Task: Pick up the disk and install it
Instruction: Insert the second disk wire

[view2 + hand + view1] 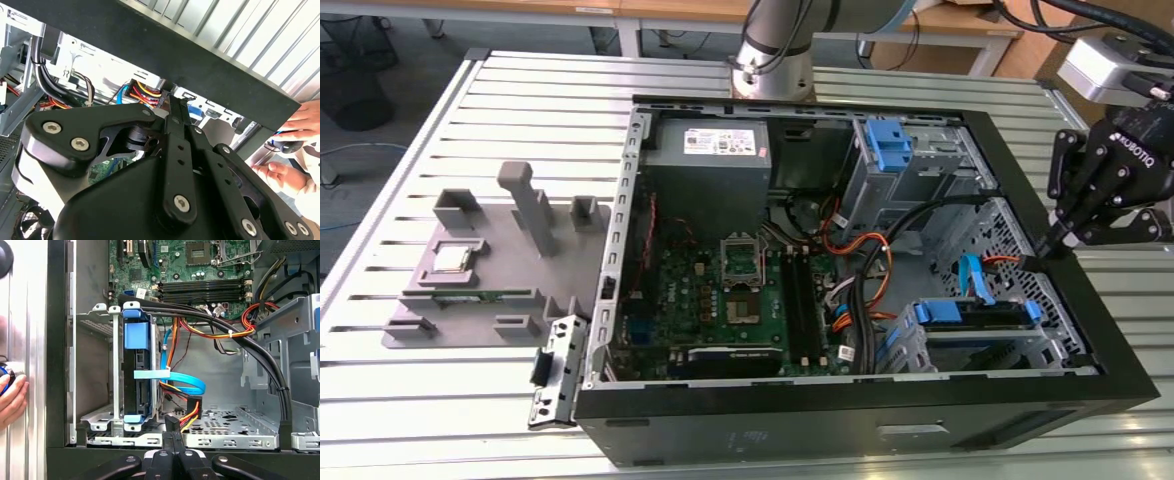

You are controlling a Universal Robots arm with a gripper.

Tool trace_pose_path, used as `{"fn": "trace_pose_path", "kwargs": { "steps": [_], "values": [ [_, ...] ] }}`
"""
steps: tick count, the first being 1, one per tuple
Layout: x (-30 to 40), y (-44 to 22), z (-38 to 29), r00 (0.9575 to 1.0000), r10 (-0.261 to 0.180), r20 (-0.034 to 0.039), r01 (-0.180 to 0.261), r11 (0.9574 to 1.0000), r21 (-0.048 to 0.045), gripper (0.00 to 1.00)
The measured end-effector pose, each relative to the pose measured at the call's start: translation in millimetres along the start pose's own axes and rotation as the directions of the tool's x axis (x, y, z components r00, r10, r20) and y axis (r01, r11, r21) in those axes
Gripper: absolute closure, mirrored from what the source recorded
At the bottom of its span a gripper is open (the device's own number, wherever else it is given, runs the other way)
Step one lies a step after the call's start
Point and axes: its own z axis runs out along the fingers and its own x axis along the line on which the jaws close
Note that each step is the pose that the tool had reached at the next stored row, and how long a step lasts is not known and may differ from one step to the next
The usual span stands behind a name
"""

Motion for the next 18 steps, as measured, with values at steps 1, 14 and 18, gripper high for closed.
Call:
{"fn": "trace_pose_path", "kwargs": {
  "steps": [1, 14, 18],
  "values": [
    [0.0, 0.0, 0.0, 1.0, 0.0, 0.0004, 0.0, 1.0, 0.0, 0.89],
    [-0.2, 3.6, 4.2, 1.0, 0.0, 0.0021, 0.0, 1.0, 0.0003, 0.53],
    [-0.7, 5.4, 8.5, 1.0, -0.004, 0.0021, 0.004, 1.0, 0.0013, 0.53]
  ]
}}
